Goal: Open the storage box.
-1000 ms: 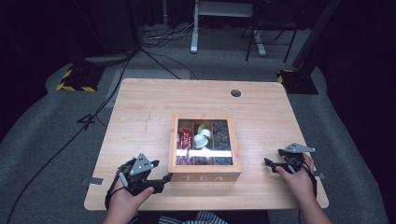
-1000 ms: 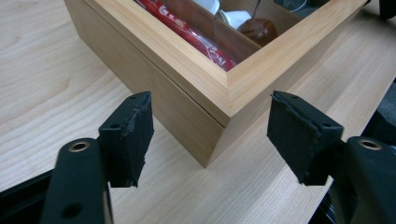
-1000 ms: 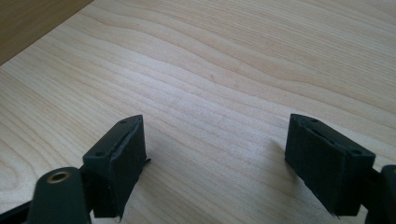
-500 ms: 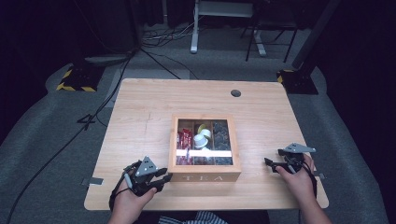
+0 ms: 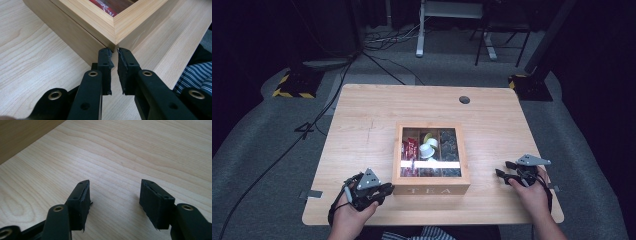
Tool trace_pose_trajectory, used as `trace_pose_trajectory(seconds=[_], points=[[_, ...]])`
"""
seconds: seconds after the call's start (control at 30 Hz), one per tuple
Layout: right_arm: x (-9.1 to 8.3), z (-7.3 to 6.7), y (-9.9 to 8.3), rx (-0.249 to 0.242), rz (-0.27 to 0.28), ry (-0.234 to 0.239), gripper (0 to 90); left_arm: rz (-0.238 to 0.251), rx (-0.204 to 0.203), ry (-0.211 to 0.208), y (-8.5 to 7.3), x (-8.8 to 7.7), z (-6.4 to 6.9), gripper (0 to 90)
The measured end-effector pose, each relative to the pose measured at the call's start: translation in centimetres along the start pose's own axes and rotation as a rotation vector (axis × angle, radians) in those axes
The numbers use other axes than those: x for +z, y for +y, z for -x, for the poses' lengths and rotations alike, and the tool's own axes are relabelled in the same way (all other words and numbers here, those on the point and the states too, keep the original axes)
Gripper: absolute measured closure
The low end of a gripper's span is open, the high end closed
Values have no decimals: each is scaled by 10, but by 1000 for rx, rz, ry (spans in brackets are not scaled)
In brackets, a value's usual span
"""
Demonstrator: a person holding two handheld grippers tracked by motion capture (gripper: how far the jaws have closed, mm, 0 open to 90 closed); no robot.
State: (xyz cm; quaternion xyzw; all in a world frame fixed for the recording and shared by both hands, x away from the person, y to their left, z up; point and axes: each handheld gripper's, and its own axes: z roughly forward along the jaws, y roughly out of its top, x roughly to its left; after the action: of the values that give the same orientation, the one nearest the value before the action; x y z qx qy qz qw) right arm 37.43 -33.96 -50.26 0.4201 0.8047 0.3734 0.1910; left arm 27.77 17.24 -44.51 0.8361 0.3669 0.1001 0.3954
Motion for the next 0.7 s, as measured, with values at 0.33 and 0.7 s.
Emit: trace_pose_trajectory(seconds=[0.33,0.7], points=[[-10,-17,12,-24,22,88,422,9,28,15,2,-2,2,862],[-35,-54,36,-123,71,234,344,67,24,21,4,-8,3,861]])
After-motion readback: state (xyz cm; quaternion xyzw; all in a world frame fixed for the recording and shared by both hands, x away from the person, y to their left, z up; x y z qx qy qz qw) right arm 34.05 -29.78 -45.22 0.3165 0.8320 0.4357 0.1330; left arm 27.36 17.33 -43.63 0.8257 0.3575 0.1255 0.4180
